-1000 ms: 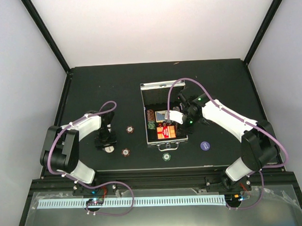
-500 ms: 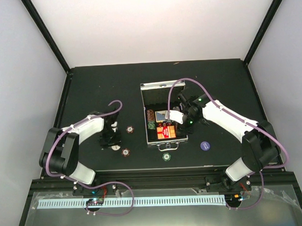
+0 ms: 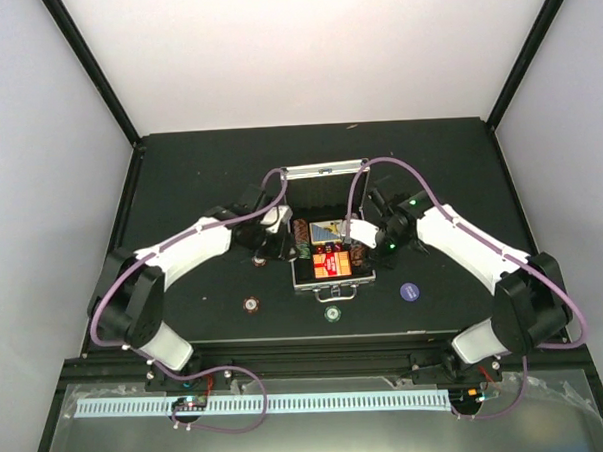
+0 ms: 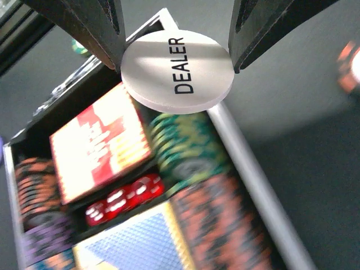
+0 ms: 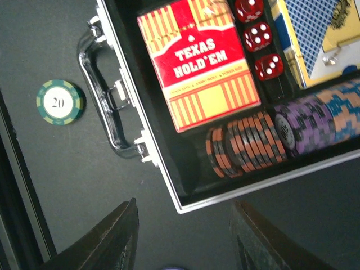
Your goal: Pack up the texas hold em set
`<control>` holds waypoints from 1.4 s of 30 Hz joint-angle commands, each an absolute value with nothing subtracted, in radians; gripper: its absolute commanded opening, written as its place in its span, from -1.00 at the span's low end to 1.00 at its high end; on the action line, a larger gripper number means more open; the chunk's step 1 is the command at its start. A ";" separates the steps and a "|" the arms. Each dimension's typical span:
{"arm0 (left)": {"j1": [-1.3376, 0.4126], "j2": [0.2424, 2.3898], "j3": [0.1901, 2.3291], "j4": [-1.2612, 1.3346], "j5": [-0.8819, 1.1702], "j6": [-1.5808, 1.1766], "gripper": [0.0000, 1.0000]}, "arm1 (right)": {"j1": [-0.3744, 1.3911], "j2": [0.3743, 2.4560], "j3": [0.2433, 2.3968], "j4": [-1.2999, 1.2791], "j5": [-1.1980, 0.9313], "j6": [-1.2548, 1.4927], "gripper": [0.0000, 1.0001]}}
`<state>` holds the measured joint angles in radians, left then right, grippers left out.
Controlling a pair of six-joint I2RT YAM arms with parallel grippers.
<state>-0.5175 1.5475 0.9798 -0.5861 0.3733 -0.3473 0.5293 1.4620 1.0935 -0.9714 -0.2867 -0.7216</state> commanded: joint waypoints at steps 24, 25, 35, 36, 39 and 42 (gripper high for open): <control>-0.610 1.984 1.353 -0.340 0.452 -0.468 0.15 | 0.477 1.456 1.091 -1.002 -0.271 -0.662 -0.05; -0.609 1.984 1.352 -0.342 0.452 -0.468 0.17 | 0.477 1.456 1.089 -1.000 -0.268 -0.658 -0.05; -0.610 1.912 1.310 -0.347 0.475 -0.417 0.18 | 0.366 1.468 1.111 -1.007 -0.279 -0.618 -0.05; -0.610 1.893 1.292 -0.341 0.481 -0.407 0.18 | 0.339 1.475 1.115 -1.005 -0.279 -0.617 -0.05; -0.610 1.826 1.243 -0.341 0.489 -0.374 0.17 | 0.247 1.504 1.130 -0.989 -0.258 -0.600 -0.06; -0.610 1.775 1.192 -0.378 0.494 -0.327 0.16 | 0.170 1.544 1.153 -0.979 -0.223 -0.583 -0.06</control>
<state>-0.5980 1.8599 1.2285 -0.3515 0.4572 -0.4084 0.2470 1.4994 1.1114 -0.9939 -0.2680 -0.6212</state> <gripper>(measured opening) 0.580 0.471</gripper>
